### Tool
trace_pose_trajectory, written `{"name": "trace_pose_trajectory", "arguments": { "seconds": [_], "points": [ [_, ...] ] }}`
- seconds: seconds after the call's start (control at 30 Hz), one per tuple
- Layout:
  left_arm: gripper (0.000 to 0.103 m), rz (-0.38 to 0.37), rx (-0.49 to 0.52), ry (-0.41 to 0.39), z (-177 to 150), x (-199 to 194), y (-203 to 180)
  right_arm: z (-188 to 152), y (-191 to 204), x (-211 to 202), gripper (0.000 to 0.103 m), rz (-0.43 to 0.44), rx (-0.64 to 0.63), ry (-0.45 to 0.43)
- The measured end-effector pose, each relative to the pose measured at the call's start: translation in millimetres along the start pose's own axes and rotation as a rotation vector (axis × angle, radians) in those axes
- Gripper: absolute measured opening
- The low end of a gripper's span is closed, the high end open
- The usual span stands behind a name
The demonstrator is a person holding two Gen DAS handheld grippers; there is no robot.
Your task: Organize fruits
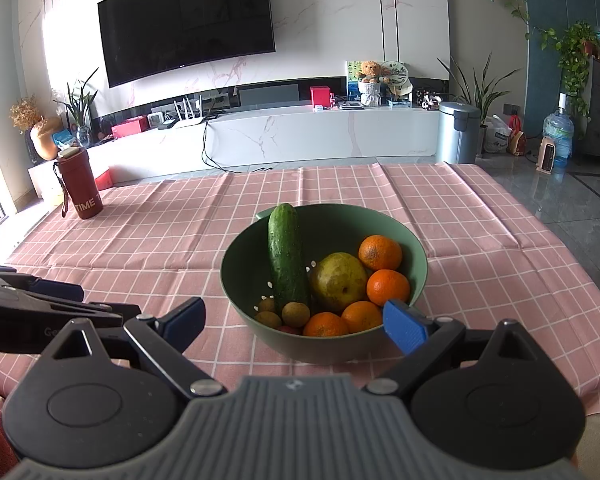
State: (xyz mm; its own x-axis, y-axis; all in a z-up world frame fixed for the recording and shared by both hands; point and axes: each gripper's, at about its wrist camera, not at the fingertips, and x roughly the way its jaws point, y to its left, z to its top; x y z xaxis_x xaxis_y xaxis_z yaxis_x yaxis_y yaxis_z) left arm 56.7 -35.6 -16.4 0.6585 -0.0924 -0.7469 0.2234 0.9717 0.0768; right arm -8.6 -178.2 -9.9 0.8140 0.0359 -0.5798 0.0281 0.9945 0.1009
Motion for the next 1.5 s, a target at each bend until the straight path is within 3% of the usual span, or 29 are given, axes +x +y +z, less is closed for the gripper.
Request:
{"name": "trace_pose_trajectory", "arguments": {
  "seconds": [1.5],
  "points": [
    [0.077, 0.015, 0.004, 0.006, 0.1, -3.9, 0.5, -1.2, -0.1, 0.8, 0.092, 0.0, -0.001, -0.002]
  ]
}}
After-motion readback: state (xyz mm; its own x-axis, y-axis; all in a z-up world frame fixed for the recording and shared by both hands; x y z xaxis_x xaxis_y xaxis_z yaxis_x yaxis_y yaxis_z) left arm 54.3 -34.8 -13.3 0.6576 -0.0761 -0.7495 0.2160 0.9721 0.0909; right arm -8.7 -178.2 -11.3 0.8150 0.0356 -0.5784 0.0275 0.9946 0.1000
